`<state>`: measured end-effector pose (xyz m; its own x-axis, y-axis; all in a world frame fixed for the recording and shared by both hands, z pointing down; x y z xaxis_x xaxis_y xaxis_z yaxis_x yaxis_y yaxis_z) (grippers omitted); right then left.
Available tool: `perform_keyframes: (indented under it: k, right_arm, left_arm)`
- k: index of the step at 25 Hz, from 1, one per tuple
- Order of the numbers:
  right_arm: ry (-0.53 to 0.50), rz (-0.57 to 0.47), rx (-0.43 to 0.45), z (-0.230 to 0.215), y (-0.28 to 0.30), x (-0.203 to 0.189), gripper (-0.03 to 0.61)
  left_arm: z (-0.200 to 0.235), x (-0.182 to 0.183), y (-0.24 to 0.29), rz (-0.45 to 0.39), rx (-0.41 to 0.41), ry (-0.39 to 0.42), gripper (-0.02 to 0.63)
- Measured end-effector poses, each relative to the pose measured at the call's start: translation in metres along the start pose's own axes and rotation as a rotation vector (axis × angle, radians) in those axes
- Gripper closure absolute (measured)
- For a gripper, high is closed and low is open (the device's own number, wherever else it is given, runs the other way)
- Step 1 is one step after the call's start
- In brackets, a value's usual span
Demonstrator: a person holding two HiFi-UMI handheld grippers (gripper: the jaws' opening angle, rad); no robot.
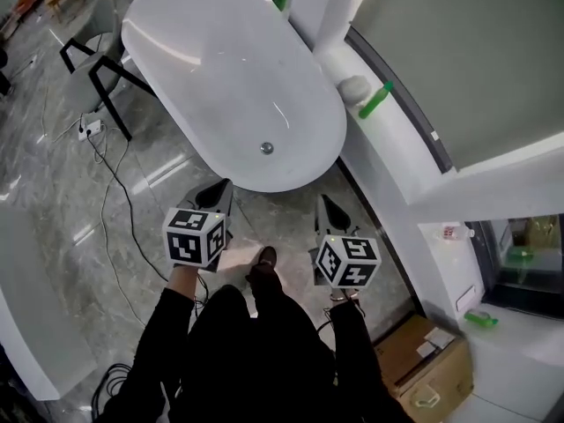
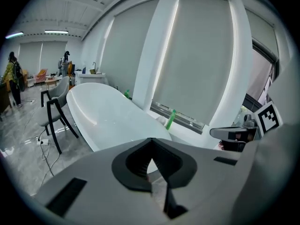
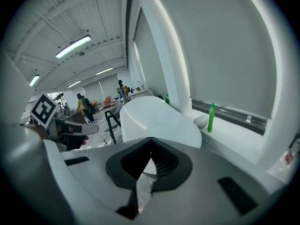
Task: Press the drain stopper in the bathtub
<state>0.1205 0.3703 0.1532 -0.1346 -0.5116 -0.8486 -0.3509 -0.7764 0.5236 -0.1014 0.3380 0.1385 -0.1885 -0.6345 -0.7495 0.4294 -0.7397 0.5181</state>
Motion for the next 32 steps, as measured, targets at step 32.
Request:
perform_keyframes:
  k: [32]
  right_arm:
    - [0.124, 0.172, -0.103, -0.036, 0.184, 0.033, 0.577]
  left_arm:
    - [0.063, 0.061, 0.216, 0.313, -0.135, 0.07, 0.606]
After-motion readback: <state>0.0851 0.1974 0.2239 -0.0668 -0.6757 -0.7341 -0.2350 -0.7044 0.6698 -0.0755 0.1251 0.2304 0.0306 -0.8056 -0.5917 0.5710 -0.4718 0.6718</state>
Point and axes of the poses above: the fingertips, and each gripper's own axes: y forward along the fingers, z to its left, x out of its top, the point moved 3 cm from there along -y, backward along the fingers, and after that the axes turned 11 degrees about -y, right-handed, at the moved point
